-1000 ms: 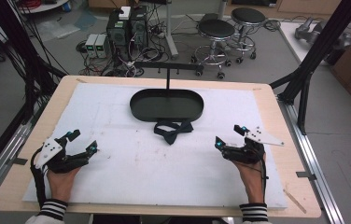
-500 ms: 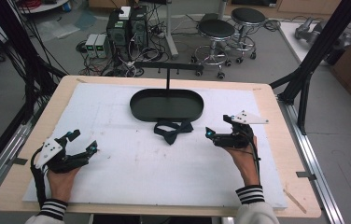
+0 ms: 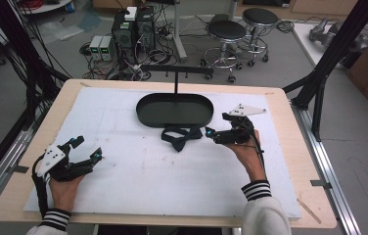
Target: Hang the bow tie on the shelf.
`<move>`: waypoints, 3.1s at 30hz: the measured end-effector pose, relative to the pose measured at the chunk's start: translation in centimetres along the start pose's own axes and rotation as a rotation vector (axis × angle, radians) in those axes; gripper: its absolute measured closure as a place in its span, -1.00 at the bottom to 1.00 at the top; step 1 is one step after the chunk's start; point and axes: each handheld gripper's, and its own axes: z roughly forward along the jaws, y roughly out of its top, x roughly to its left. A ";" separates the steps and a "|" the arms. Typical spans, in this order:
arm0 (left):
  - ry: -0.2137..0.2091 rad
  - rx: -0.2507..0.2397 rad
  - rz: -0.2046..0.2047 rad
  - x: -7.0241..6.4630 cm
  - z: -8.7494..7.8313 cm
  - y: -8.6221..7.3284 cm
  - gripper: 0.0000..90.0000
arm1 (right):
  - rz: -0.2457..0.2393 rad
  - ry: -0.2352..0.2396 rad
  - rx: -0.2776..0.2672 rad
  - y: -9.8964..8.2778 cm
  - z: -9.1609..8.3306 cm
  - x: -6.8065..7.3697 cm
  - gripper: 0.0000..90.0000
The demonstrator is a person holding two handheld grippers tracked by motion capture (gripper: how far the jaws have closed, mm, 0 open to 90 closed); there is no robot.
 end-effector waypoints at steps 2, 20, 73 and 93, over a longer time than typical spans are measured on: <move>-0.001 0.000 0.000 0.0 0.0 0.0 -0.61 | 0.007 0.013 0.023 0.2 1.0 -0.1 -0.80; 0.001 0.001 -0.001 0.0 0.0 0.0 -0.61 | 0.041 0.089 0.110 -0.4 4.9 -1.3 -0.71; -0.002 0.001 -0.011 0.2 0.0 0.0 -0.61 | 0.109 0.194 0.288 -2.9 10.4 -1.4 -0.33; -0.003 0.001 -0.012 0.1 0.0 0.0 -0.61 | 0.050 0.117 0.313 -2.7 10.4 -0.8 0.30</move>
